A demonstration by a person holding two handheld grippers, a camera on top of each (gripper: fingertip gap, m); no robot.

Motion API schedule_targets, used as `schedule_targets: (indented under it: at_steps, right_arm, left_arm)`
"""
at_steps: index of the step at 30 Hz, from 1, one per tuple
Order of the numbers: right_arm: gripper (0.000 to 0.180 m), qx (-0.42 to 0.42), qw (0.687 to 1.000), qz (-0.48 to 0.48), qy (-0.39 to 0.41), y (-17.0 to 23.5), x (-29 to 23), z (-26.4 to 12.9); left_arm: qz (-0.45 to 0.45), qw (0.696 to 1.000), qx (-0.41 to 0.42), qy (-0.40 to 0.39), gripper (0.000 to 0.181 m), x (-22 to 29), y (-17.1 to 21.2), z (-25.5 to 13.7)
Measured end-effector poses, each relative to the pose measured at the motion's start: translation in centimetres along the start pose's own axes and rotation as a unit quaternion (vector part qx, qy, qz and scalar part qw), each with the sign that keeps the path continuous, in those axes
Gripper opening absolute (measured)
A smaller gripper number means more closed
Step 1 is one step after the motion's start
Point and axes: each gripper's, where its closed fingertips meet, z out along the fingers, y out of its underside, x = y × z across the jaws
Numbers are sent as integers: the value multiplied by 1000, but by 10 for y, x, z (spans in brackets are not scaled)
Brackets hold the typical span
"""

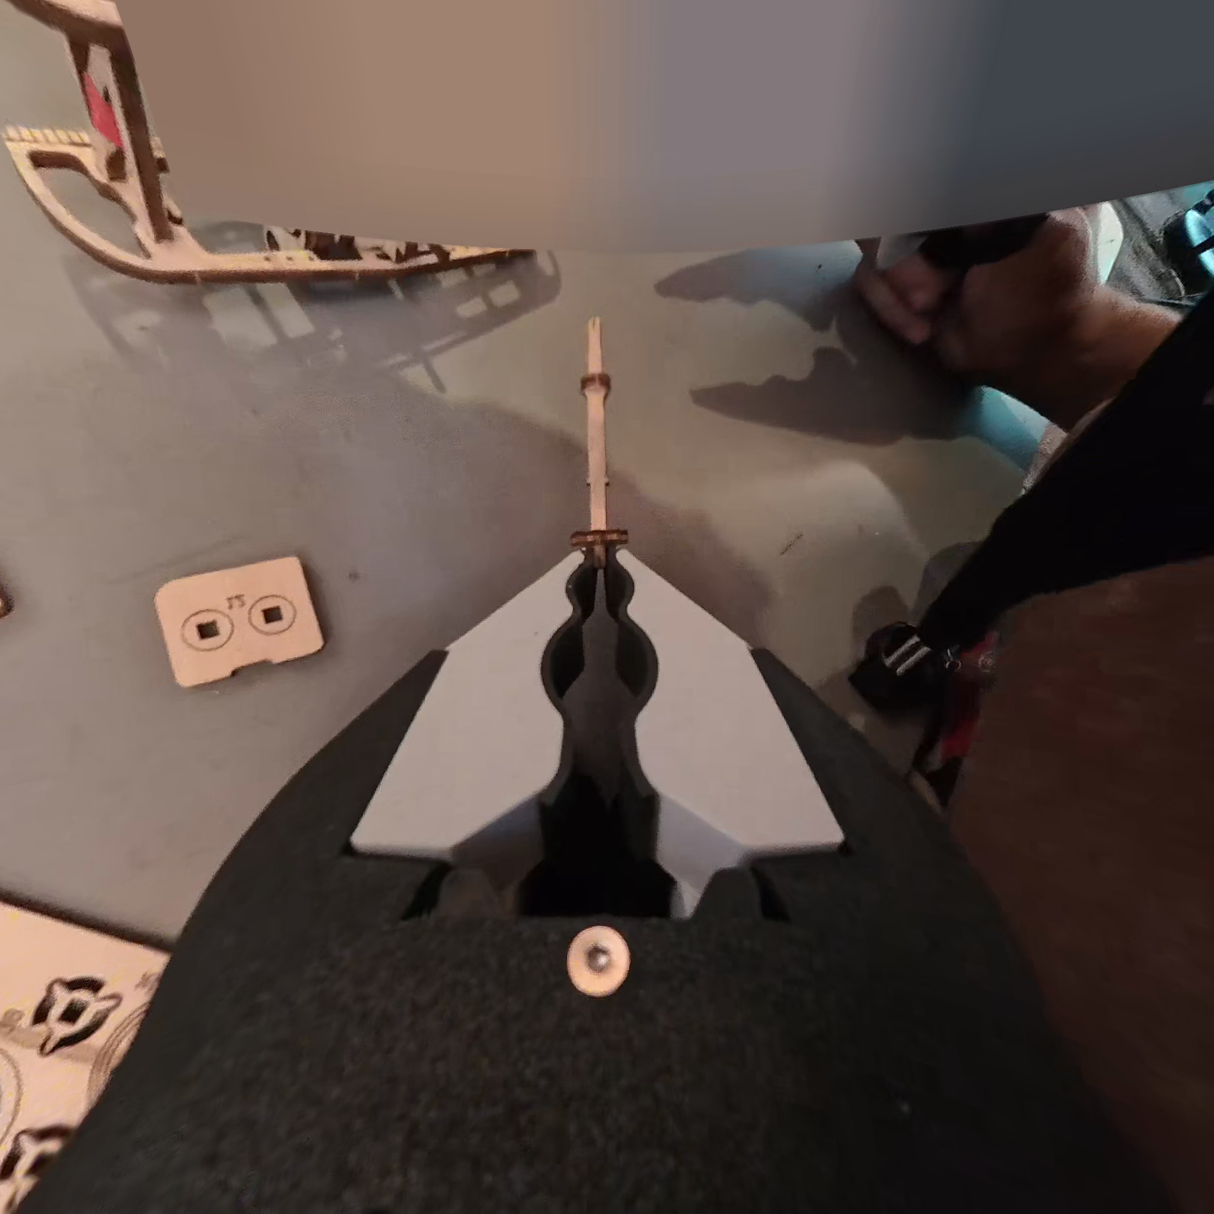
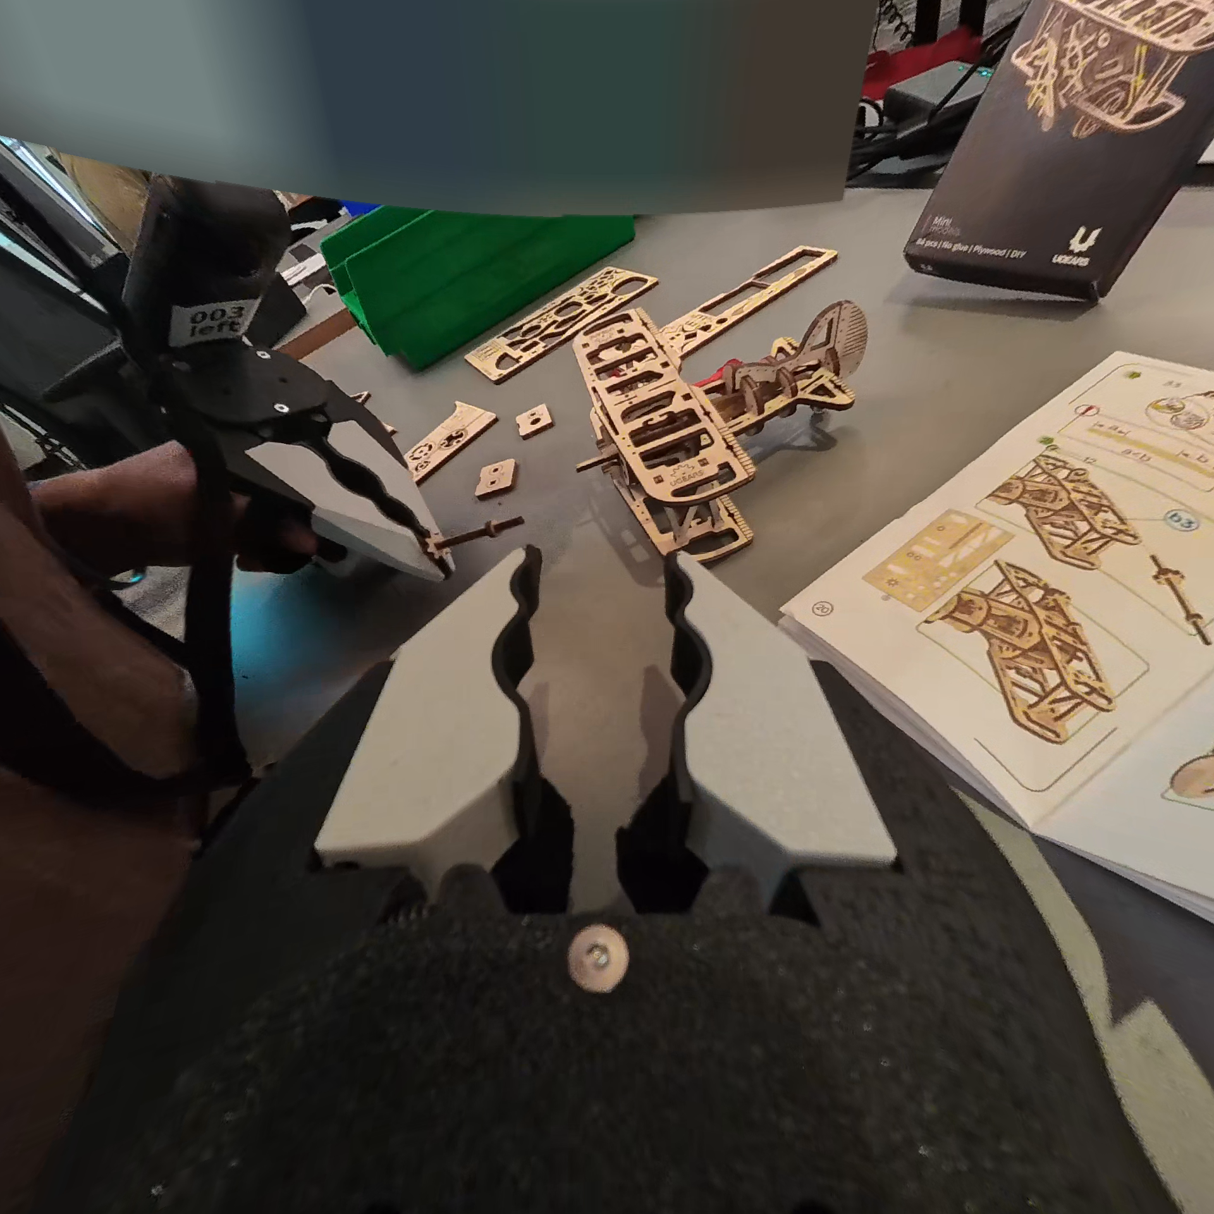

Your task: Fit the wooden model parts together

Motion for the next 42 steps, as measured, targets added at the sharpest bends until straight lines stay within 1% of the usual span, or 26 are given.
schedule_targets:
  at_steps: [10, 16, 20, 25, 29, 32, 34, 36, 38, 40, 42]
  right_arm:
    - [35, -3, 1000, 7, -5, 1, 0, 0]
    - [35, -8, 1000, -1, -11, 2, -3, 2]
    - [36, -7, 1000, -5, -9, 2, -4, 2]
    - [36, 22, 1000, -10, -9, -6, -5, -3]
    - [35, 59, 998, -1, -21, -12, -13, -13]
    - [29, 53, 997, 14, -61, -4, -57, -26]
    - [31, 18, 997, 2, -73, 10, -89, -33]
    - [35, -16, 998, -20, -53, 27, -109, -42]
    - [40, -27, 999, -44, -17, 41, -118, -52]
    - [46, -31, 996, -79, 2, 43, -124, -58]
    - [44, -18, 996, -87, 22, 35, -124, -64]
  left_arm:
    - [-23, 999, 14, 18, 0, 0, -4, 2]
    - [-3, 1000, 3, 5, 0, 1, -1, 3]
    - [12, 999, -18, -30, 0, 0, 2, 3]
    - [61, 997, -8, -45, 0, 22, -7, -1]
    - [142, 986, 13, -82, 0, 38, -19, -6]
    - [222, 969, 17, -106, 0, 48, -24, -5]
    - [274, 953, 12, -126, 0, 52, -24, -3]
    - [315, 938, -1, -144, 0, 54, -21, 0]
    - [326, 933, -15, -153, 0, 54, -16, 3]
    - [327, 931, -27, -159, 0, 55, -11, 2]
    - [334, 928, -22, -165, 0, 59, -11, -4]
